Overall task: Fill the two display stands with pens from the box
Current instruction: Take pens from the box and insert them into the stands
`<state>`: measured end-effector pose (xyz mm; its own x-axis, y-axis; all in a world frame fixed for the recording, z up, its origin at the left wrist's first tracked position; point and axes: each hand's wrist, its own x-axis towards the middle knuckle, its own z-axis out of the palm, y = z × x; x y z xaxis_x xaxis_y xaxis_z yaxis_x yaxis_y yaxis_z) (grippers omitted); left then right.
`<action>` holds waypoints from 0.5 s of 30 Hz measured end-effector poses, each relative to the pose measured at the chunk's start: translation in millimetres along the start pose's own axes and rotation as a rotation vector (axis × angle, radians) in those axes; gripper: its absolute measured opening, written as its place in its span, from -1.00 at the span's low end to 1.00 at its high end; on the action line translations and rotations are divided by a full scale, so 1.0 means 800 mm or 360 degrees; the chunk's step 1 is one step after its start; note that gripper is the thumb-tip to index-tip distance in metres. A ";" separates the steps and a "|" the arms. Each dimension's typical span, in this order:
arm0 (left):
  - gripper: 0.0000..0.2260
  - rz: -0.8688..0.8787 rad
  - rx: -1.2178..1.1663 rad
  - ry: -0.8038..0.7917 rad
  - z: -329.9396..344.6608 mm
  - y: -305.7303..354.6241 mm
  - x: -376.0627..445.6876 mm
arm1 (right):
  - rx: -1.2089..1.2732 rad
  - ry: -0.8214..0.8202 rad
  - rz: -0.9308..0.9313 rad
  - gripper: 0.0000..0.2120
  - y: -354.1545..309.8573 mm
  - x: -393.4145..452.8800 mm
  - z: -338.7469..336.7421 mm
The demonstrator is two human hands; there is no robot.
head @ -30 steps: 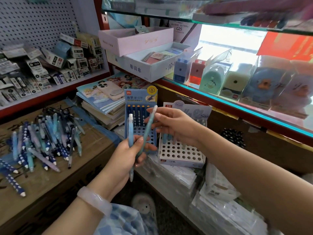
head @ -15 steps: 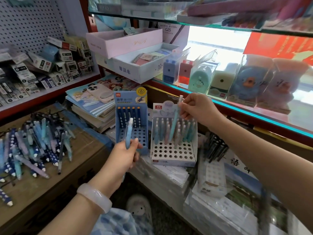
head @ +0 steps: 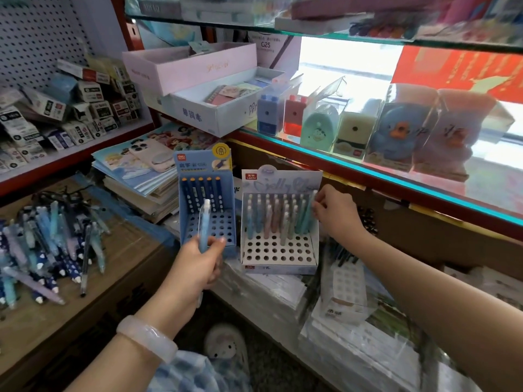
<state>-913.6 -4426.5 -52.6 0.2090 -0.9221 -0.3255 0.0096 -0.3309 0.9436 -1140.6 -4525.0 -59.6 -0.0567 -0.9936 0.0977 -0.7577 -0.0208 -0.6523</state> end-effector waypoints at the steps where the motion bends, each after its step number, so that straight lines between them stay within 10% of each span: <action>1: -0.88 0.0004 -0.0004 -0.0017 -0.001 -0.001 0.000 | -0.0008 -0.0004 0.0008 -0.98 0.002 0.001 0.002; 15: -0.88 -0.0001 -0.0066 -0.0100 -0.011 -0.013 0.004 | -0.0347 -0.0157 -0.0024 -0.92 0.003 0.006 0.017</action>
<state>-904.2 -4423.9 -63.2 0.1471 -0.9332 -0.3280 0.0503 -0.3241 0.9447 -1134.0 -4531.6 -71.4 0.0113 -0.9996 0.0253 -0.8812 -0.0220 -0.4723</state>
